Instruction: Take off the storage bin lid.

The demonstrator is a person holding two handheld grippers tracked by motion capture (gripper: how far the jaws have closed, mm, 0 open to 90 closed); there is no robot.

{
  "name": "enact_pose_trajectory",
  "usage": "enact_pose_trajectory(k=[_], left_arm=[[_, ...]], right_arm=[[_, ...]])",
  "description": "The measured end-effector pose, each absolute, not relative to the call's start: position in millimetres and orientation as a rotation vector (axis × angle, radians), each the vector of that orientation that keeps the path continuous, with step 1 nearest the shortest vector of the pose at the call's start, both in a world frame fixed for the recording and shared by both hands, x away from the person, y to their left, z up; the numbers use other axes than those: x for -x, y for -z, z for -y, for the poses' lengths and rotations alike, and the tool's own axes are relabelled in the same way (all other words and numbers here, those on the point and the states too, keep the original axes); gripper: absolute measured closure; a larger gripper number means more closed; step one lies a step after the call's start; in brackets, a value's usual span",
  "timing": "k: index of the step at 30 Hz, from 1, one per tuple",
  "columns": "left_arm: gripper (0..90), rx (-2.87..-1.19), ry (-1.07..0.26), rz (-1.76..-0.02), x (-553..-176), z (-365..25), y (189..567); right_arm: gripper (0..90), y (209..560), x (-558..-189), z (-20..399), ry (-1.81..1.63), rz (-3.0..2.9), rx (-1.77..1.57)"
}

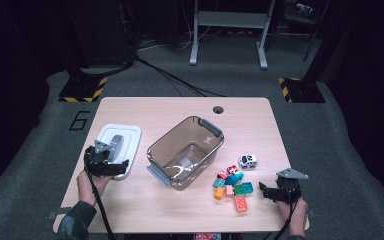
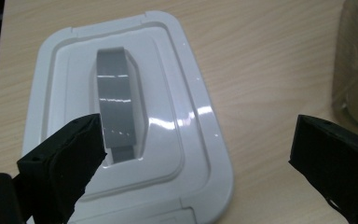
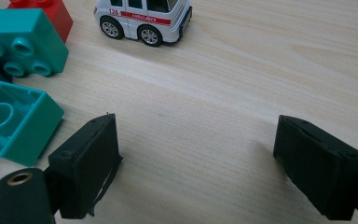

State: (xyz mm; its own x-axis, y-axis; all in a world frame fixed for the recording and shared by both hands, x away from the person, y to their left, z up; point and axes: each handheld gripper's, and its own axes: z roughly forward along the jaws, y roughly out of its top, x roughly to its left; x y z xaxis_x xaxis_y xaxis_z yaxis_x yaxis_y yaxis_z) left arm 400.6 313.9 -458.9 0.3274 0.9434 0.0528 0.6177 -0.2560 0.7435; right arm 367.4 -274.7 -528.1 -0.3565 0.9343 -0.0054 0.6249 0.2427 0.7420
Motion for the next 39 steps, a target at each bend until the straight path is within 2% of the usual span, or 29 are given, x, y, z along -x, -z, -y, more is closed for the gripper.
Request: enact_pose_trajectory(k=[9, 15, 22, 29, 39], left_arm=[[0.0, -2.024, -0.697, -1.284, -371, -292, 476], [0.0, -2.102, -0.646, -1.180, -352, -276, 492], [0.0, -2.149, -0.582, -1.135, -335, -262, 513], [0.0, -2.131, -0.488, -1.121, -332, -260, 530], [0.0, -2.139, -0.480, -1.108, -335, -263, 531]], right_arm=[[13.4, 528, -367, 275, -0.915, -2.072, -1.423], [13.4, 528, -367, 274, -0.913, -2.069, -1.424], [13.4, 528, -367, 274, -0.913, -2.069, -1.423], [13.4, 528, -367, 274, -0.913, -2.067, -1.425], [13.5, 528, -367, 274, -0.913, -2.069, -1.422]])
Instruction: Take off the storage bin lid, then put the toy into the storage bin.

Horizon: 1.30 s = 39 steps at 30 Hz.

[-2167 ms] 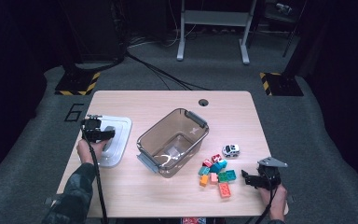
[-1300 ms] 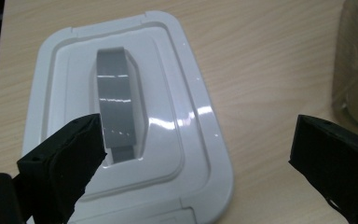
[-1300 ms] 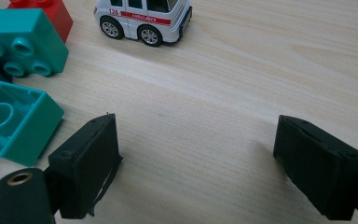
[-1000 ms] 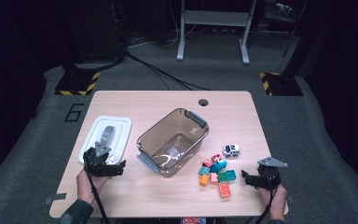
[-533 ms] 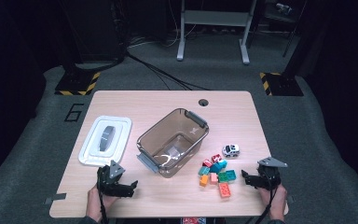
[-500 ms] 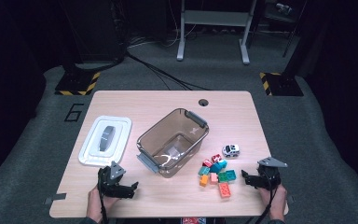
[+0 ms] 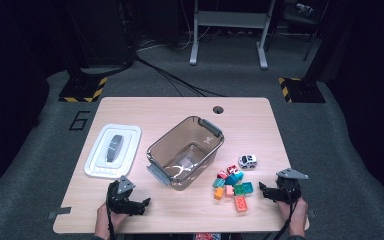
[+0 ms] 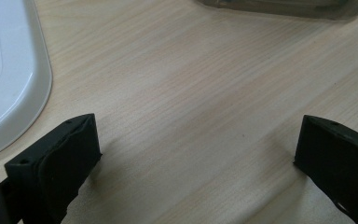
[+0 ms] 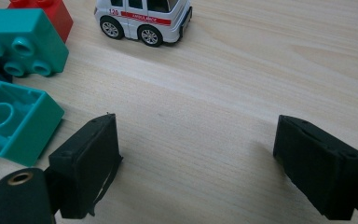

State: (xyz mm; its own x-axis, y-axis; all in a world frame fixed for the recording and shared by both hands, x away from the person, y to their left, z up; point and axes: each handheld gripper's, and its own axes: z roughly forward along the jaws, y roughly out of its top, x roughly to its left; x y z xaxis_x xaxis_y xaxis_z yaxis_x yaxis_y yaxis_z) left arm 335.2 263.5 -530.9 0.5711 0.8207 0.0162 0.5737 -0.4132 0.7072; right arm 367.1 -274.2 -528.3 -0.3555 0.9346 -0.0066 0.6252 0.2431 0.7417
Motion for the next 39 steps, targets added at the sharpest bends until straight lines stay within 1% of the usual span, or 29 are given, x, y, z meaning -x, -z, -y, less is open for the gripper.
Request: enact_pose_trajectory(k=[12, 23, 30, 33, 39], left_arm=[[0.1, -2.111, -0.490, -1.129, -335.9, -260.4, 532.1], [0.2, -2.122, -0.490, -1.126, -336.9, -259.6, 531.7], [0.3, -2.117, -0.491, -1.125, -337.2, -259.3, 531.9], [0.4, -2.111, -0.486, -1.130, -336.9, -258.9, 532.0], [0.4, -2.111, -0.486, -1.130, -336.9, -259.0, 532.0]], right_arm=[[13.5, 528.3, -367.2, 274.3, -0.914, -2.070, -1.423], [12.9, 528.3, -367.3, 274.0, -0.913, -2.066, -1.426], [6.2, 528.6, -368.7, 273.5, -0.878, -2.047, -1.446], [0.0, 529.4, -371.5, 273.4, -0.856, -2.020, -1.518], [0.0, 524.3, -375.9, 268.9, -0.781, -2.010, -1.617]])
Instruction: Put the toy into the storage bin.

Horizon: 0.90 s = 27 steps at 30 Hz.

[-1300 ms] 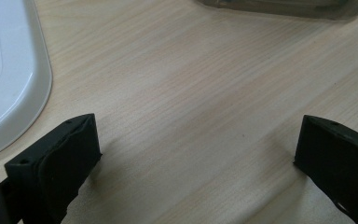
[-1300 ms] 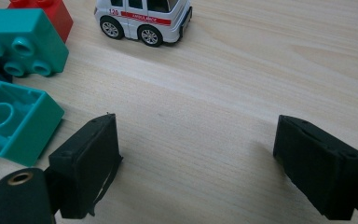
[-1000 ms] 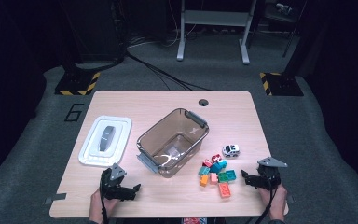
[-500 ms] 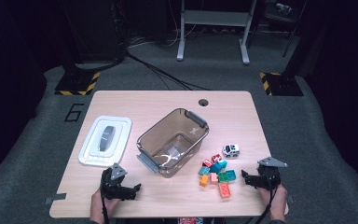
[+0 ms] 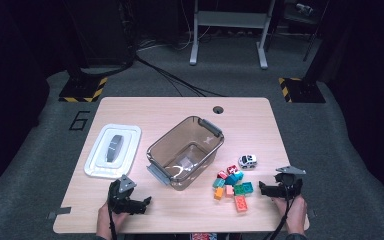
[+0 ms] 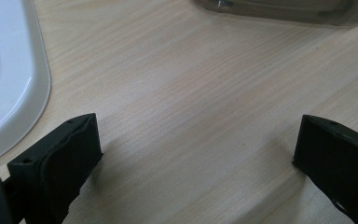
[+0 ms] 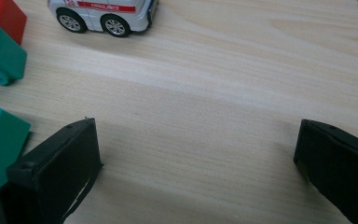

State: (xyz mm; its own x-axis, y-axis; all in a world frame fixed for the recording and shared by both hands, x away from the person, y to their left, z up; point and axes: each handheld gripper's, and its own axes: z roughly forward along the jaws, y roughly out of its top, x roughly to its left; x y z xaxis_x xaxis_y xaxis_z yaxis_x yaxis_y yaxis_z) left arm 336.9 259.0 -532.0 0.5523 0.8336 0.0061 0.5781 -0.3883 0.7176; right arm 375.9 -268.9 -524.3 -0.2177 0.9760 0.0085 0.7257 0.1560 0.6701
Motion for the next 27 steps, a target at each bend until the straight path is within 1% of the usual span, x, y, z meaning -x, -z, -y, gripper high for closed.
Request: enact_pose_trajectory(k=[3, 8, 17, 27], left_arm=[[0.4, -2.111, -0.486, -1.130, -337, -259, 532], [0.8, -2.115, -0.485, -1.127, -337, -259, 532], [0.9, -2.115, -0.485, -1.127, -337, -259, 532], [1.3, -2.119, -0.489, -1.119, -336, -259, 531]], right_arm=[[0.0, 520, -379, 269, -0.759, -2.016, -1.650], [0.0, 507, -386, 269, -0.839, -2.019, -1.704], [0.0, 480, -409, 244, -0.876, -2.048, -1.700], [0.0, 474, -436, 218, -0.872, -2.084, -1.713]])
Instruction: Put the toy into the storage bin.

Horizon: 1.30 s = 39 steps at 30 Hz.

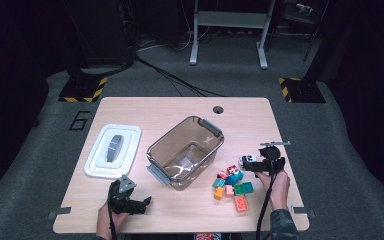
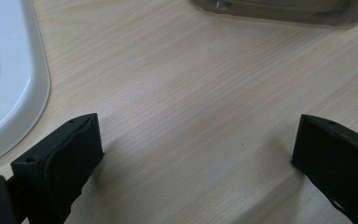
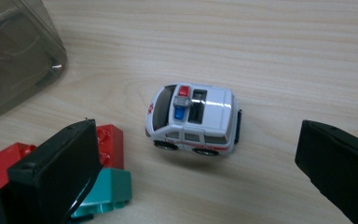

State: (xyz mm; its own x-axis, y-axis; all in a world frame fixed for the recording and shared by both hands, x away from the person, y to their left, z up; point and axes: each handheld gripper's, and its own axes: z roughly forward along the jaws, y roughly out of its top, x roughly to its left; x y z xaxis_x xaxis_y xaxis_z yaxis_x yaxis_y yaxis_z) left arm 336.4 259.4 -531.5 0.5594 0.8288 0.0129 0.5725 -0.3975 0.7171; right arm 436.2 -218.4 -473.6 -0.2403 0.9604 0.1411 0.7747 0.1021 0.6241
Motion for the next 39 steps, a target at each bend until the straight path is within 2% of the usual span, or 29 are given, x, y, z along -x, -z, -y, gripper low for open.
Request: enact_pose_trajectory(k=[10, 23, 39], left_arm=[[1.4, -2.119, -0.489, -1.118, -336, -259, 531], [1.6, -2.116, -0.488, -1.119, -336, -259, 532], [1.7, -2.112, -0.489, -1.121, -336, -259, 532]], right_arm=[[1.5, 484, -453, 206, -0.792, -2.095, -1.760], [22.2, 498, -467, 195, -0.697, -2.124, -1.722], [23.9, 504, -471, 192, -0.662, -2.147, -1.701]])
